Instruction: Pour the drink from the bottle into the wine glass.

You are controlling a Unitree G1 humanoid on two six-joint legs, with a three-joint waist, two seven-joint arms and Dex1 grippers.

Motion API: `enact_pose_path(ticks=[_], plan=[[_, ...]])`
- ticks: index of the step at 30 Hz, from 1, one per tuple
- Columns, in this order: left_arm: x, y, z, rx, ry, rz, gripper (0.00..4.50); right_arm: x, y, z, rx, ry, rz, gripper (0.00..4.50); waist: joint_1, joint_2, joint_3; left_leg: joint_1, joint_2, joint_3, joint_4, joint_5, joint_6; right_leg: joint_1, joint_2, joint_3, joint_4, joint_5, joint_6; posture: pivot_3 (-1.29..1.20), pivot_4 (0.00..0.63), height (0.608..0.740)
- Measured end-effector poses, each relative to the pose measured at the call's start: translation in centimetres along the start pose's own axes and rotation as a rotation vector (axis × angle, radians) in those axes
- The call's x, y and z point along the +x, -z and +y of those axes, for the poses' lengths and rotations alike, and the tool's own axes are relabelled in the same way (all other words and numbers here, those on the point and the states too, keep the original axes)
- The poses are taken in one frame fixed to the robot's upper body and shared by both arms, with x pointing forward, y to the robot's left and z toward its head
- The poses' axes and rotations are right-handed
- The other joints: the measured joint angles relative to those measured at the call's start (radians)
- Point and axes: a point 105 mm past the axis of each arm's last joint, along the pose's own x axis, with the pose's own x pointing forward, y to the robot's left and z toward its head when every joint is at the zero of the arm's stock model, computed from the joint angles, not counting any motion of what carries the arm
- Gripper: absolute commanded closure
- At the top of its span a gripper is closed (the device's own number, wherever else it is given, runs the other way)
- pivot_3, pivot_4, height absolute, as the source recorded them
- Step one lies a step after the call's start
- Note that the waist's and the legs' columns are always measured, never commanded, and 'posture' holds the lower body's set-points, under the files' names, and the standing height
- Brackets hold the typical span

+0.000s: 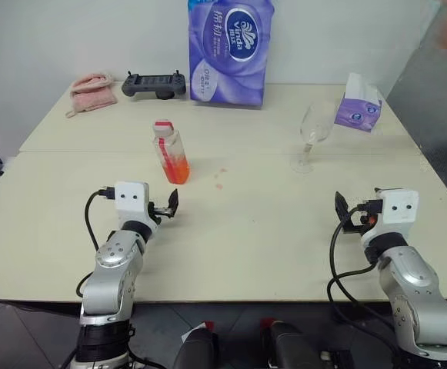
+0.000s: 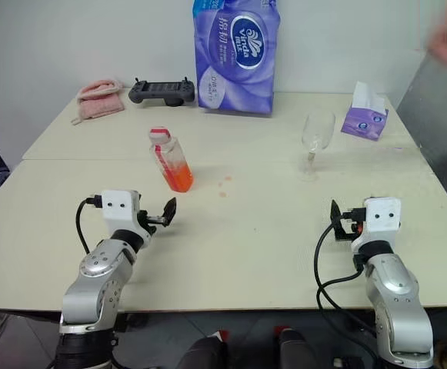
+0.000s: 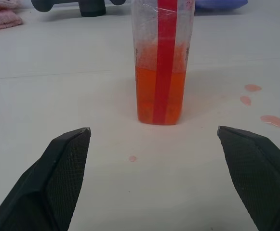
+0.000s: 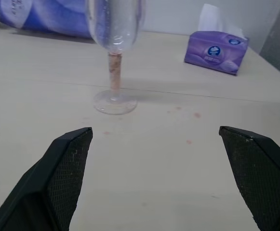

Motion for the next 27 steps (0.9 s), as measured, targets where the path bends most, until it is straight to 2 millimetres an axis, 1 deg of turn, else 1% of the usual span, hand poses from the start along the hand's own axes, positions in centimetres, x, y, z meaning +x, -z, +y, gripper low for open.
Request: enact_pose_path(ticks=[4,12,24,26,27], plan=[[-0.1,-0.1,0.2,-0.024,-0.01,-0.009,0.01,0.0,-0.1,0.3,0.018,-0.023,-0.008,0.0,0.0,0.0,0.0,0.002,0.0,-0.001,0.0,0.0,0.0,0.002,0.0,-0.001,-0.001,0.0,0.0,0.0,0.15,0.74],[-0.1,-0.2,0.3,-0.029,-0.023,-0.013,0.01,0.2,-0.7,0.3,0.015,-0.027,-0.033,0.0,0.0,0.0,0.0,0.003,0.0,-0.001,0.0,0.0,0.0,0.003,0.0,-0.001,-0.001,0.0,0.0,0.0,0.15,0.74],[0.1,-0.5,0.5,-0.029,-0.028,-0.024,0.01,0.3,-0.8,0.2,0.001,-0.031,-0.034,0.0,0.0,0.0,0.0,0.003,0.0,-0.001,0.0,0.0,0.0,0.004,0.0,-0.001,-0.001,0.0,0.0,0.0,0.15,0.74],[0.1,-0.6,0.5,-0.029,-0.028,-0.025,0.01,0.5,-1.3,0.3,-0.008,-0.055,-0.047,0.0,0.0,0.0,0.0,0.003,0.0,-0.001,0.0,0.0,0.0,0.004,0.0,-0.001,-0.001,0.0,0.0,0.0,0.15,0.74],[0.2,-0.7,0.5,-0.028,-0.028,-0.027,0.01,0.9,-2.1,0.4,0.0,-0.076,-0.069,0.0,0.0,0.0,0.0,0.004,0.0,-0.001,0.0,0.0,0.0,0.004,0.0,-0.001,-0.001,0.0,0.0,0.0,0.15,0.74]])
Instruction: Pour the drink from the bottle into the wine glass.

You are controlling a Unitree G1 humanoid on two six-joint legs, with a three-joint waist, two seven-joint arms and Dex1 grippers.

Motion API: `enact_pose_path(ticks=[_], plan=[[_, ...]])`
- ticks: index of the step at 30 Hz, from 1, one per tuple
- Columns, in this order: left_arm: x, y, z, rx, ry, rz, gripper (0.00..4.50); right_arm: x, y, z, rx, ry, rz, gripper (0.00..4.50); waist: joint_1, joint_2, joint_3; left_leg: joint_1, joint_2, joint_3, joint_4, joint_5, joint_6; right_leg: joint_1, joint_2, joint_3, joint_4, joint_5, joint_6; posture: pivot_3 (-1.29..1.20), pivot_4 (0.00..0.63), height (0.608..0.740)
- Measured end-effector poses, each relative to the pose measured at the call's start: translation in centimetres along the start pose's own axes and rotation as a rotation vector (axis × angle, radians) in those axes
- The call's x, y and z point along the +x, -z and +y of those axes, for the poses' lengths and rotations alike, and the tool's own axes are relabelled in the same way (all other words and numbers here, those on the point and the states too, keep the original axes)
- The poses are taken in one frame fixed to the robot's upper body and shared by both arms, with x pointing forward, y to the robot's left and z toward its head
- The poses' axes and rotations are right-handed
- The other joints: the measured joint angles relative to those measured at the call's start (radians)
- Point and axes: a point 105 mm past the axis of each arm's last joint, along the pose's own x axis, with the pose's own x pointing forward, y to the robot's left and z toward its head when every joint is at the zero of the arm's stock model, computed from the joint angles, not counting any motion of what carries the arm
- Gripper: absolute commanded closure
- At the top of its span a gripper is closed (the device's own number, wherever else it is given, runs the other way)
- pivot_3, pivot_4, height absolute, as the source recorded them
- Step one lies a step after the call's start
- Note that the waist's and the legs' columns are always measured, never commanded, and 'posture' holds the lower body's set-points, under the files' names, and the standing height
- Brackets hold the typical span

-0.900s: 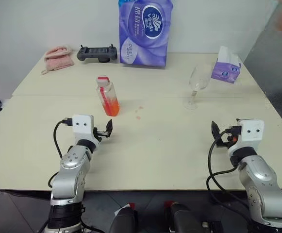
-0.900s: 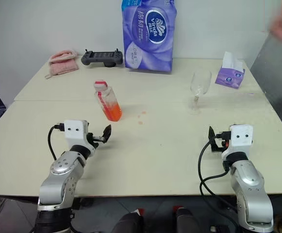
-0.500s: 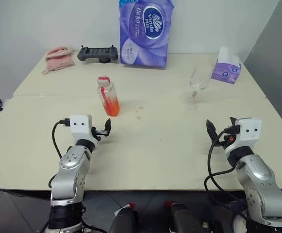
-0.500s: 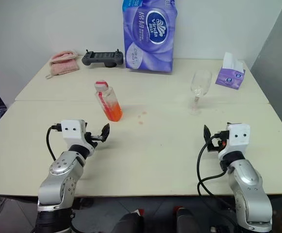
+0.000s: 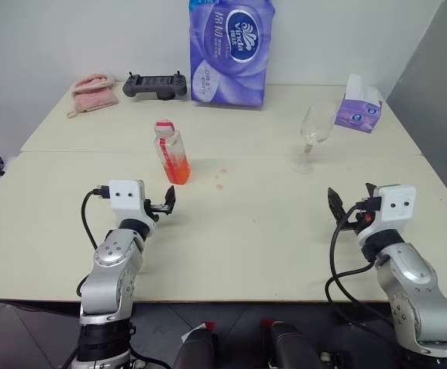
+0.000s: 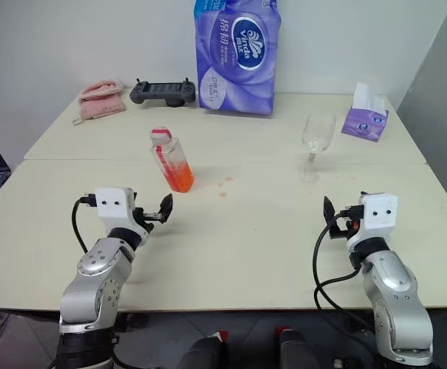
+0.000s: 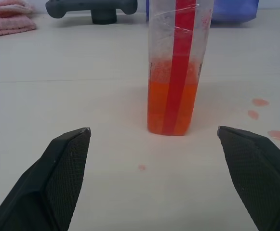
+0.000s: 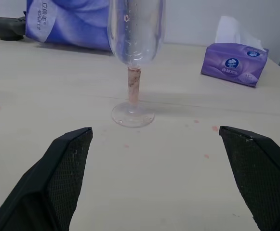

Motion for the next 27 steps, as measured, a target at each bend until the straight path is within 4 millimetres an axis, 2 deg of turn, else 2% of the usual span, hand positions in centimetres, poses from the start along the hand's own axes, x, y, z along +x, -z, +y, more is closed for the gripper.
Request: enact_pose_path(ticks=[3,6,9,11,16,19,23,27], plan=[[0.4,-0.4,0.0,0.004,0.003,-0.01,0.01,1.2,-2.8,0.6,0.029,-0.11,-0.062,0.0,0.0,0.0,0.0,0.001,0.0,-0.001,0.0,0.0,0.0,0.002,0.0,-0.001,0.0,0.0,0.0,0.0,0.15,0.74],[0.8,-0.5,0.1,0.003,0.008,-0.015,0.01,1.5,-5.3,3.0,0.073,-0.366,-0.078,0.0,-0.001,0.0,0.0,0.001,0.0,-0.002,0.0,0.0,0.0,0.003,0.0,-0.002,-0.001,0.0,0.0,0.0,0.15,0.74],[1.4,-0.7,-0.2,0.002,0.026,-0.018,0.01,0.8,-6.7,5.5,0.112,-0.591,-0.061,0.0,0.0,0.0,0.0,0.001,0.0,-0.003,0.0,0.0,0.0,0.004,0.0,-0.003,-0.002,0.0,0.0,0.0,0.15,0.74],[1.8,-1.0,-0.5,0.005,0.041,-0.025,0.01,0.5,-6.9,6.7,0.148,-0.68,-0.042,0.0,0.001,-0.001,0.0,0.001,0.0,-0.003,0.0,0.0,0.0,0.004,0.0,-0.003,-0.002,0.0,0.0,0.0,0.15,0.74],[2.3,-2.0,-1.2,0.016,0.074,-0.057,0.01,0.7,-7.0,7.2,0.187,-0.722,-0.03,0.0,0.002,-0.001,0.0,0.001,0.0,-0.003,0.0,0.0,0.0,0.004,0.0,-0.003,-0.002,0.0,0.0,0.0,0.15,0.74],[2.4,-2.0,-1.4,0.018,0.086,-0.056,0.01,0.8,-7.6,7.4,0.187,-0.731,-0.049,0.0,0.001,-0.001,0.0,0.001,0.0,-0.003,0.0,0.0,0.0,0.004,0.0,-0.003,-0.002,0.0,0.0,0.0,0.15,0.74],[2.8,-2.4,-1.3,0.023,0.093,-0.06,0.01,0.8,-7.5,7.6,0.196,-0.736,-0.042,0.0,0.001,-0.001,0.0,0.001,0.0,-0.003,0.0,0.0,0.0,0.004,0.0,-0.003,-0.002,0.0,0.0,0.0,0.15,0.74],[3.5,-3.5,-1.4,0.026,0.102,-0.085,0.01,0.9,-7.5,7.6,0.2,-0.73,-0.043,0.0,0.002,-0.001,0.0,0.001,0.0,-0.003,0.0,0.0,0.0,0.004,0.0,-0.003,-0.002,0.0,0.0,0.0,0.15,0.74]])
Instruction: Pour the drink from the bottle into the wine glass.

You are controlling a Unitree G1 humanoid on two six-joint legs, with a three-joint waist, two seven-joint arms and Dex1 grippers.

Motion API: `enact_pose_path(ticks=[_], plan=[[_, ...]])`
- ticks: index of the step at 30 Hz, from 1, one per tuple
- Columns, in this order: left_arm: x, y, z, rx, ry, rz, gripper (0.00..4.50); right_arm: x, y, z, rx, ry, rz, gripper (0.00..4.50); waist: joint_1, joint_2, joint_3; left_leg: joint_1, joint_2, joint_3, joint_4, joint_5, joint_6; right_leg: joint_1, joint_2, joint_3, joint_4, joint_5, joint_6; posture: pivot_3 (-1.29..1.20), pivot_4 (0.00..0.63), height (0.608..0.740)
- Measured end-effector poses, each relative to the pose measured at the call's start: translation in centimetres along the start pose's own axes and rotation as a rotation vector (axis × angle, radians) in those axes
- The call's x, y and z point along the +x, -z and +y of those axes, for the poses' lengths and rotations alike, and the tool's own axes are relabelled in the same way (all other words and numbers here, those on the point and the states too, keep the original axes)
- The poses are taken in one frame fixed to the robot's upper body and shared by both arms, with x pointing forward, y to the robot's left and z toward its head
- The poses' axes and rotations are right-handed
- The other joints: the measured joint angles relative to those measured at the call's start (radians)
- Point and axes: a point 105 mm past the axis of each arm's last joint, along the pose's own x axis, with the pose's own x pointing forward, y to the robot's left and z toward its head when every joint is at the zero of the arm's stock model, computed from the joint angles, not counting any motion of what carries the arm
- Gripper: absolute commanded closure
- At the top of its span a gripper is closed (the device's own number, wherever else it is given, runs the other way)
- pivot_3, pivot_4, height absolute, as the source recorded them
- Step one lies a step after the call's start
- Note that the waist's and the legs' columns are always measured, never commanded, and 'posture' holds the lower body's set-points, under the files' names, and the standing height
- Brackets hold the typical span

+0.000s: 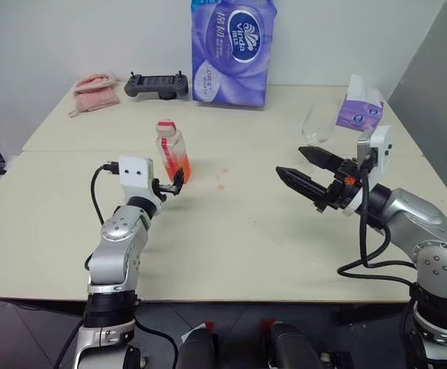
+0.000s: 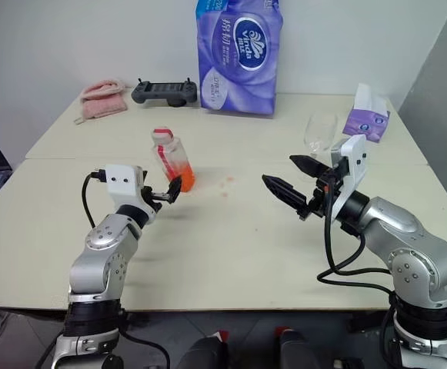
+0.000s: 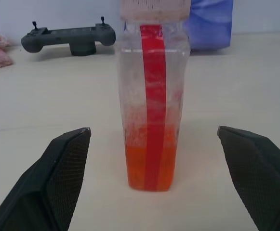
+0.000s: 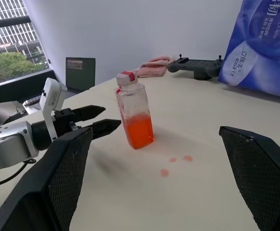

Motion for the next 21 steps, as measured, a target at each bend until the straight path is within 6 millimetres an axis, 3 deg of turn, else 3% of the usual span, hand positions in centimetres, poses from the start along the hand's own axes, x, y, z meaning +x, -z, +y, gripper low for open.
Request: enact_pose_path(ticks=[12,21], plan=[[2.5,-1.6,0.8,-0.011,0.019,-0.038,0.01,0.3,-0.4,0.0,-0.007,0.007,-0.012,0.0,0.0,0.0,0.0,0.0,0.0,0.0,0.0,0.0,0.0,0.0,0.0,0.0,0.0,0.0,0.0,0.0,0.15,0.74],[4.3,-0.5,1.2,-0.015,0.021,-0.017,0.01,0.2,-0.4,-0.2,-0.01,0.023,-0.011,0.0,0.0,0.0,0.0,0.0,0.0,0.0,0.0,0.0,0.0,0.0,0.0,-0.001,0.0,0.0,0.0,0.0,0.15,0.74]])
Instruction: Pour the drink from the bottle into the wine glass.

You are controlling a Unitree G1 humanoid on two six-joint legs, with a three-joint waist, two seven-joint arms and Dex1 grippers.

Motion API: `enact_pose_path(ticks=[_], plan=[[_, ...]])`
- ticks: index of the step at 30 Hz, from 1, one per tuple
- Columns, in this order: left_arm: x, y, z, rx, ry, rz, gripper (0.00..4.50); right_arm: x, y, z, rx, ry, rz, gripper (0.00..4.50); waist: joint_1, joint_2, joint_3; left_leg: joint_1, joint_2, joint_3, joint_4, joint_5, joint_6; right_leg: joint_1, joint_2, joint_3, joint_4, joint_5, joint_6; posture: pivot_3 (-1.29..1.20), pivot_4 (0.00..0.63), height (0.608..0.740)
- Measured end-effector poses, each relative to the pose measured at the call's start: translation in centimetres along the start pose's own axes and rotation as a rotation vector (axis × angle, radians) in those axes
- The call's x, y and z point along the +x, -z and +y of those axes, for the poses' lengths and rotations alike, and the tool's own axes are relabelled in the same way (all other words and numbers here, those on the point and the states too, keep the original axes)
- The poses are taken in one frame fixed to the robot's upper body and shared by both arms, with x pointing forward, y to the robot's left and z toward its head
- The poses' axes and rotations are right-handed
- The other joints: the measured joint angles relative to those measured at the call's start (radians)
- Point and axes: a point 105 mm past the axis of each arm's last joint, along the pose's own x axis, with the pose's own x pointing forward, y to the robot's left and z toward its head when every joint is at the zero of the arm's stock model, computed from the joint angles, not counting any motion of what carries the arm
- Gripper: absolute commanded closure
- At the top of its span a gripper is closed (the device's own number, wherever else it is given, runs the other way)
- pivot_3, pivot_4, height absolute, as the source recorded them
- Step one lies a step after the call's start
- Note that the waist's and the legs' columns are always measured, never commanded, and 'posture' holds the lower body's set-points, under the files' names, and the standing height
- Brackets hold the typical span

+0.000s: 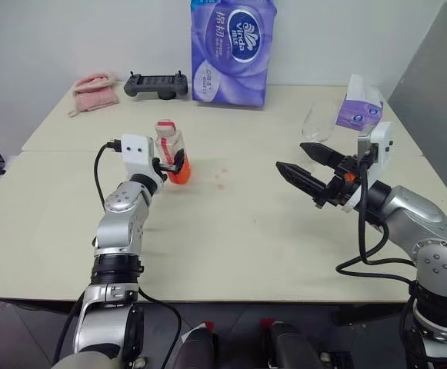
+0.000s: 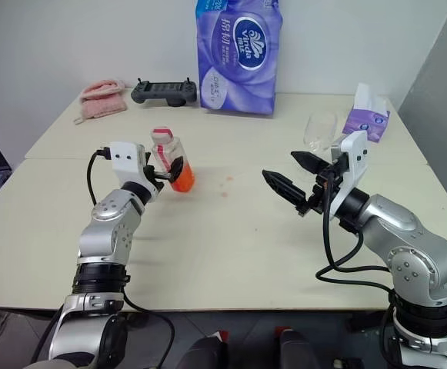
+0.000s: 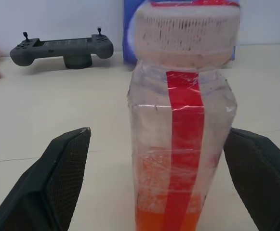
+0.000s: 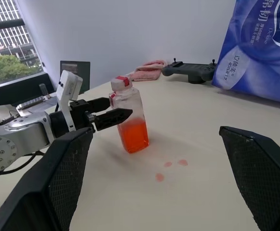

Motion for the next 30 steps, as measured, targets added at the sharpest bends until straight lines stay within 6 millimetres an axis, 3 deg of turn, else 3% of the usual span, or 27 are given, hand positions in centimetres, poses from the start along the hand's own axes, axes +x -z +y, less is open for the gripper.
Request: enact_pose_path(ticks=[8,18,26,30], plan=[[1.4,-0.4,-0.4,0.002,0.039,-0.018,0.01,0.0,-0.1,-0.1,-0.005,0.007,-0.001,0.0,0.0,0.0,0.0,0.0,0.0,0.0,0.0,0.0,0.0,0.0,0.0,0.0,0.0,0.0,0.0,0.0,0.15,0.74],[1.6,0.3,-0.8,-0.001,0.073,0.0,0.01,-0.1,-0.2,-0.3,-0.014,0.023,-0.008,0.0,-0.001,0.0,0.0,0.0,0.0,0.0,0.0,0.0,0.0,0.0,0.0,0.0,0.0,0.0,0.0,0.0,0.15,0.74],[2.0,-0.4,-1.3,-0.009,0.086,-0.039,2.48,-0.1,-0.1,-0.3,-0.012,0.025,-0.006,0.0,0.0,0.0,0.0,-0.001,0.0,0.0,0.0,0.0,0.0,-0.001,0.0,0.0,0.0,0.0,0.0,0.0,0.15,0.74],[2.0,-0.4,-1.3,-0.011,0.086,-0.04,2.68,-0.1,0.0,-0.3,-0.01,0.024,-0.004,0.0,-0.001,0.0,0.0,-0.001,0.0,0.0,0.0,0.0,0.0,-0.001,0.0,0.0,0.0,0.0,0.0,0.0,0.15,0.74]])
